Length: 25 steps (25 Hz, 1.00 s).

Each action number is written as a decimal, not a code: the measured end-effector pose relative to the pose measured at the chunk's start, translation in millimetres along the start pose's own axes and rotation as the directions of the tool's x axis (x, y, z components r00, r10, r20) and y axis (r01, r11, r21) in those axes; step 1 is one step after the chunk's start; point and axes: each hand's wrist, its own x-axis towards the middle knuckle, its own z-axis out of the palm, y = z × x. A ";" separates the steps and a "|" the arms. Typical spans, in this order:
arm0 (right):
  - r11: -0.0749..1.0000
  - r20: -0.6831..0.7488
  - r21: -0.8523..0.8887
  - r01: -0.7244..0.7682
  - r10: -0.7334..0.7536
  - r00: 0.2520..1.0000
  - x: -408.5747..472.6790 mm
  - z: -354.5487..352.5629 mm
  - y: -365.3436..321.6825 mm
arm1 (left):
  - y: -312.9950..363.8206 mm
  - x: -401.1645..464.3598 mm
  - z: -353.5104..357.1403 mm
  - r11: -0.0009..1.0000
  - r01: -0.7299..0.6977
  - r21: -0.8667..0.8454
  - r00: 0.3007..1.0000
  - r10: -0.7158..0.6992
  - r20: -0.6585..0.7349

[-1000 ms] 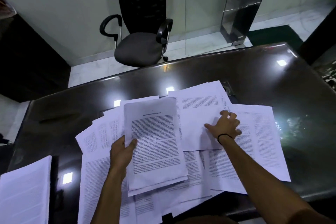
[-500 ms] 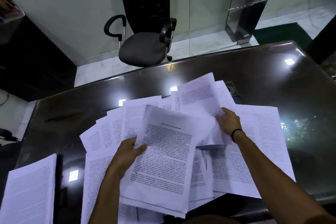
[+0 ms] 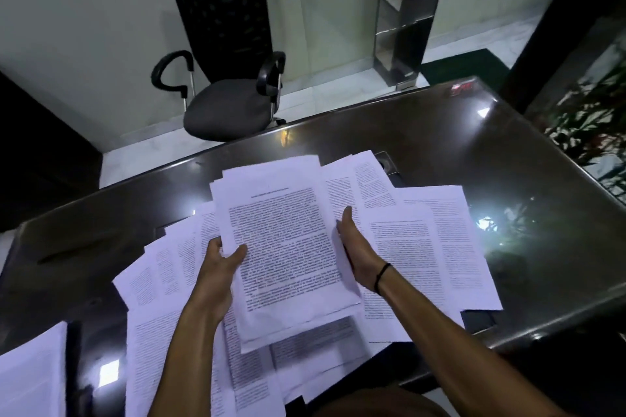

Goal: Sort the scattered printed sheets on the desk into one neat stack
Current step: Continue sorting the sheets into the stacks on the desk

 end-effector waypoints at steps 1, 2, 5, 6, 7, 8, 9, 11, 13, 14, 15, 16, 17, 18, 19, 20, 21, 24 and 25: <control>1.000 -0.001 0.007 0.019 -0.019 1.000 -4.9 4.2 4.6 | -4.8 0.4 0.9 1.000 0.010 0.011 1.000 -0.009 -0.027; 0.998 0.002 -0.039 0.049 -0.049 0.999 -3.1 -0.8 15.6 | -10.2 0.7 2.0 1.000 0.026 0.004 0.999 -0.026 -0.037; 0.937 -0.007 -0.341 0.081 -0.089 0.996 -6.6 -18.0 35.1 | -33.9 -1.2 3.3 0.997 0.056 0.057 0.998 -0.055 -0.025; 0.881 -0.050 -0.469 0.058 -0.091 0.995 -5.4 -27.5 39.7 | -40.8 -2.7 3.2 0.994 0.052 0.097 0.998 -0.048 -0.037; 0.815 -0.110 -0.578 0.032 -0.116 0.987 -5.3 -39.0 43.5 | -45.9 -4.2 3.0 0.990 0.052 0.131 0.997 -0.044 -0.061; 0.713 -0.237 -0.699 -0.053 -0.162 0.958 -10.0 -52.4 47.1 | -49.2 -5.5 2.0 0.987 0.045 0.151 0.996 -0.034 -0.078; 0.607 -0.385 -0.773 -0.184 -0.219 0.897 -14.1 -67.7 51.2 | -51.5 -5.7 0.6 0.984 0.037 0.172 0.996 -0.022 -0.088; 0.443 -0.602 -0.781 -0.440 -0.343 0.721 -29.5 -96.5 58.8 | -50.0 -6.6 -0.8 0.979 0.021 0.204 0.995 0.000 -0.104; 0.488 -0.661 -0.733 -0.474 -0.347 0.665 -38.6 -117.4 64.3 | -48.0 -5.8 -2.9 0.976 0.016 0.216 0.991 0.012 -0.132; 0.528 -0.652 -0.728 -0.438 -0.335 0.680 -39.0 -120.6 65.3 | -46.5 -5.4 -3.4 0.979 0.010 0.205 0.991 0.018 -0.132; 0.544 -0.633 -0.736 -0.403 -0.342 0.694 -34.8 -119.8 64.6 | -44.0 -6.2 -2.3 0.982 0.005 0.191 0.991 0.021 -0.135; 0.533 -0.609 -0.756 -0.381 -0.359 0.707 -27.5 -114.8 63.8 | -42.5 -7.1 -0.8 0.983 0.007 0.182 0.990 0.018 -0.136; 0.523 -0.588 -0.772 -0.360 -0.376 0.716 -17.4 -107.2 61.1 | -40.9 -9.1 0.8 0.985 0.014 0.172 0.990 0.011 -0.140; 0.517 -0.564 -0.788 -0.335 -0.388 0.729 -6.4 -97.1 57.5 | -40.6 -10.9 0.0 0.986 0.016 0.165 0.990 0.008 -0.141; 0.512 -0.541 -0.800 -0.313 -0.388 0.747 3.8 -85.6 52.7 | -38.0 -15.1 -0.7 0.987 0.017 0.158 0.990 0.006 -0.144; 0.503 -0.526 -0.806 -0.310 -0.372 0.765 13.8 -74.5 48.1 | -36.7 -18.1 -4.0 0.988 0.013 0.155 0.989 0.011 -0.150; 0.507 -0.533 -0.796 -0.330 -0.330 0.779 22.2 -68.1 45.6 | -35.0 -22.2 -6.4 0.990 0.007 0.144 0.989 0.015 -0.150; 0.553 -0.570 -0.730 -0.402 -0.167 0.804 39.0 -62.7 47.7 | -32.6 -30.8 -22.6 0.993 0.013 0.117 0.979 0.011 -0.205; 0.557 -0.565 -0.731 -0.395 -0.170 0.807 41.5 -64.5 49.5 | -32.9 -33.2 -28.8 0.991 0.012 0.133 0.975 0.018 -0.223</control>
